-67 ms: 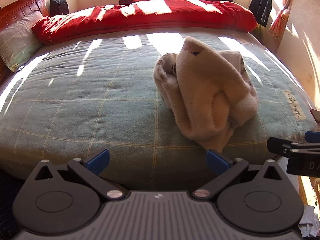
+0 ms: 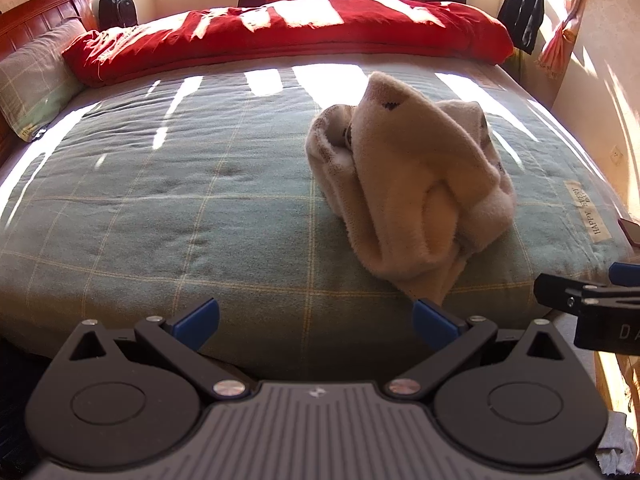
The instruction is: Fold clothes
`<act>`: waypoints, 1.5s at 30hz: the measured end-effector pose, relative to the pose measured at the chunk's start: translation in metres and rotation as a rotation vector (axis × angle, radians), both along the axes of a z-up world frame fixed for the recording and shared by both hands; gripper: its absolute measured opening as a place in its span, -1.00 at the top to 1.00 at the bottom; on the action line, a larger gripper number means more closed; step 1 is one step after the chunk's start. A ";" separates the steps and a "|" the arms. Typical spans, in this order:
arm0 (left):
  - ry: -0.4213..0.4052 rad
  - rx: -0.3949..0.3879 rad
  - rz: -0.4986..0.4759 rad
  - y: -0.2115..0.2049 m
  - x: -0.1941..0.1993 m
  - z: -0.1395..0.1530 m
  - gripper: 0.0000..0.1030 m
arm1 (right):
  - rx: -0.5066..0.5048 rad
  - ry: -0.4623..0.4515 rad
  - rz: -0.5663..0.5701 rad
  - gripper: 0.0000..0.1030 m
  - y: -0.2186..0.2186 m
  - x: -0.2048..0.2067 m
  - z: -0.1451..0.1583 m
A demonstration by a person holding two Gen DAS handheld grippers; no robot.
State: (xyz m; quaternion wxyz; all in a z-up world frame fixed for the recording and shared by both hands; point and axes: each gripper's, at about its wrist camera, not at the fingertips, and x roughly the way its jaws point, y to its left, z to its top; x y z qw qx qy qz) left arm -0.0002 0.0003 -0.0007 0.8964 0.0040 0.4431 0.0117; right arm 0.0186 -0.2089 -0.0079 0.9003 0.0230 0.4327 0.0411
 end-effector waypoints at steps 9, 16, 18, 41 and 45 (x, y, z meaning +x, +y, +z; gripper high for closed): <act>0.024 -0.027 -0.005 0.001 -0.001 -0.002 -0.99 | -0.003 -0.003 0.002 -1.00 -0.001 0.000 0.002; 0.028 -0.023 -0.003 0.000 0.001 -0.002 -0.99 | 0.001 -0.002 -0.003 -1.00 0.000 0.000 0.001; 0.029 -0.021 -0.002 -0.001 0.002 -0.002 -0.99 | 0.000 -0.001 -0.003 -1.00 -0.001 0.000 0.001; 0.025 -0.015 -0.002 0.000 0.001 -0.001 -0.99 | -0.007 -0.001 0.003 -1.00 0.001 0.002 0.001; 0.022 -0.014 0.000 0.000 0.001 0.000 -0.99 | -0.007 -0.002 0.000 -1.00 0.001 0.002 0.001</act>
